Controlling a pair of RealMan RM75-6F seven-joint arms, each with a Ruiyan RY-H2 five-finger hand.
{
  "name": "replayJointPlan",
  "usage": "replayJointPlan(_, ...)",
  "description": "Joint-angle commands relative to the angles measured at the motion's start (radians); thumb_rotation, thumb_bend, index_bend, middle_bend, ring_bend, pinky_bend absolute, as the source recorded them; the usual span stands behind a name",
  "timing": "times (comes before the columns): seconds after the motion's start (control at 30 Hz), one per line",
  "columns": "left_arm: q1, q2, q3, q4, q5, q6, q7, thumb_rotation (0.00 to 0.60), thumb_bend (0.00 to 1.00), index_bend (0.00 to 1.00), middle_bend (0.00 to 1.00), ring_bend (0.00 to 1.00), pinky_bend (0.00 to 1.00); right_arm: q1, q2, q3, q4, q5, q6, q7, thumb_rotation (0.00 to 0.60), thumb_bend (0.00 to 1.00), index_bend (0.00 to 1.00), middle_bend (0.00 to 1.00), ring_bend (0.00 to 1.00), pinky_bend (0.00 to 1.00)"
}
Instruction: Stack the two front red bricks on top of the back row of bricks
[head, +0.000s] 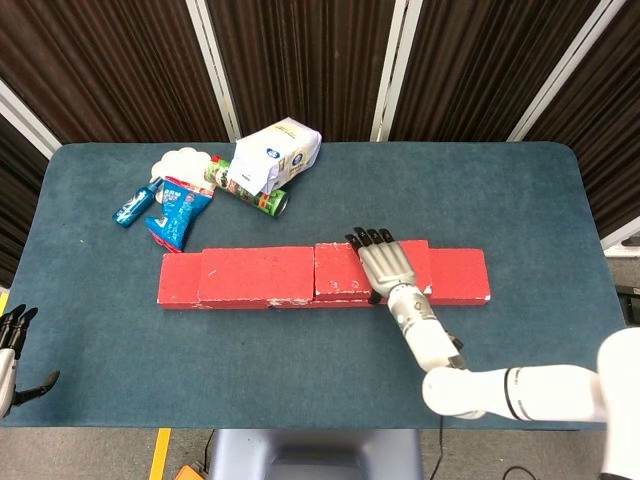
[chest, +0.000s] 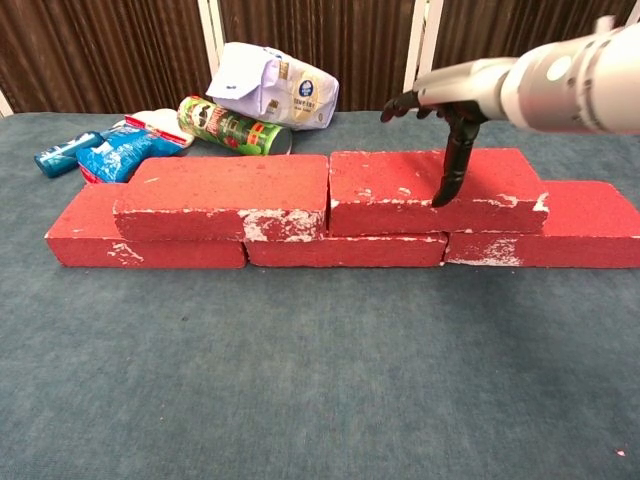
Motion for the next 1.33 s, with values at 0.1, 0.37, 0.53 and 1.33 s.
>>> replayJointPlan(0.1, 0.0, -0.001, 0.0, 0.001, 0.002, 0.002, 0.0, 0.6, 0.23, 0.0, 0.0, 0.0, 0.03, -0.197, 0.179, -0.034, -0.228, -0.337, 0.108, 0.19, 0.6, 0.0, 0.18, 0.1, 0.04, 0.0)
replayJointPlan(0.37, 0.0, -0.006, -0.003, 0.003, 0.002, 0.007, 0.008, 0.6, 0.24, 0.0, 0.0, 0.0, 0.03, -0.582, 0.249, -0.279, -0.251, -0.978, 0.413, 0.413, 0.6, 0.0, 0.2, 0.1, 0.04, 0.0)
replayJointPlan(0.53, 0.003, -0.004, -0.009, 0.015, -0.003, 0.014, -0.013, 0.6, 0.24, 0.0, 0.0, 0.0, 0.03, -0.766, 0.146, -0.377, -0.077, -1.134, 0.57, 0.42, 0.6, 0.0, 0.21, 0.1, 0.04, 0.0)
replayJointPlan(1.33, -0.012, -0.025, 0.011, 0.028, 0.047, 0.002, 0.032, 0.6, 0.25, 0.0, 0.0, 0.0, 0.03, -0.971, 0.03, -0.259, 0.209, -1.177, 0.634, 0.554, 0.6, 0.0, 0.19, 0.1, 0.04, 0.0)
